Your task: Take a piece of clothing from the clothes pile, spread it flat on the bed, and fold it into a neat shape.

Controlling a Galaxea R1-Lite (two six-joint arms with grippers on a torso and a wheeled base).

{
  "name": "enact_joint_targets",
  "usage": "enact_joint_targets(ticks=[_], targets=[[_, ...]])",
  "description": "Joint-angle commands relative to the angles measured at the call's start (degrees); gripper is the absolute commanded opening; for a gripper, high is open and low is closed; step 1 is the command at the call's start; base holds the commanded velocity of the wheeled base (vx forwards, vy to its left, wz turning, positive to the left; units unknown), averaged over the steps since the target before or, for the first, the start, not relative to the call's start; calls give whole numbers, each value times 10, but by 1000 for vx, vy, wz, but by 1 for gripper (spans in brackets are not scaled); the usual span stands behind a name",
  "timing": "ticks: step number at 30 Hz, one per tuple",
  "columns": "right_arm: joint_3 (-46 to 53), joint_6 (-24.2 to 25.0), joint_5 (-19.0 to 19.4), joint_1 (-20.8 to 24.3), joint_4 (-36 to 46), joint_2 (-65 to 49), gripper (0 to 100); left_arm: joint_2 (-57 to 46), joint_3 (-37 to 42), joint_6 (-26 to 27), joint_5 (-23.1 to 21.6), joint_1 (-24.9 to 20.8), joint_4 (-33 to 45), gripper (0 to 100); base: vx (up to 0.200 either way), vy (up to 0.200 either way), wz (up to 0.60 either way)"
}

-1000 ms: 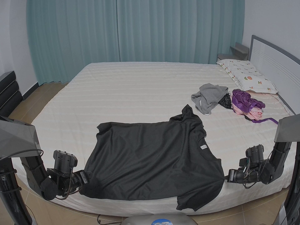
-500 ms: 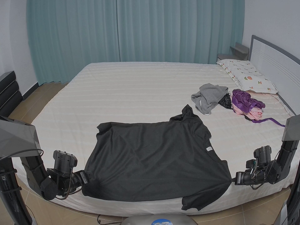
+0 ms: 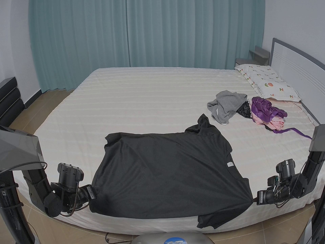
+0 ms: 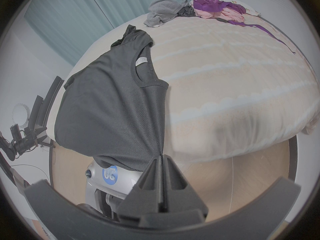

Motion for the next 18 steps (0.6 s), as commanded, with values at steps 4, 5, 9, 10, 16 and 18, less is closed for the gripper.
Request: enact_joint_targets(ticks=[4, 5, 9, 10, 16, 18], targets=[[-7, 4, 5, -2, -1, -7, 100, -2, 0, 0, -6, -2, 0, 100, 0, 0, 0], [-7, 4, 6, -2, -1, -9, 100, -3, 0, 0, -10, -2, 0, 100, 0, 0, 0], [-12, 16, 20, 2, -3, -31, 100, -3, -10, -9, -17, -2, 0, 100, 0, 0, 0], [-15, 26, 26, 4, -4, -38, 100, -4, -14, -17, -17, -2, 0, 100, 0, 0, 0], [-33, 133, 49, 27, -5, -74, 100, -4, -31, -53, -24, -1, 0, 100, 0, 0, 0], [-35, 140, 52, 28, -4, -81, 100, -5, -35, -58, -24, 1, 0, 100, 0, 0, 0]])
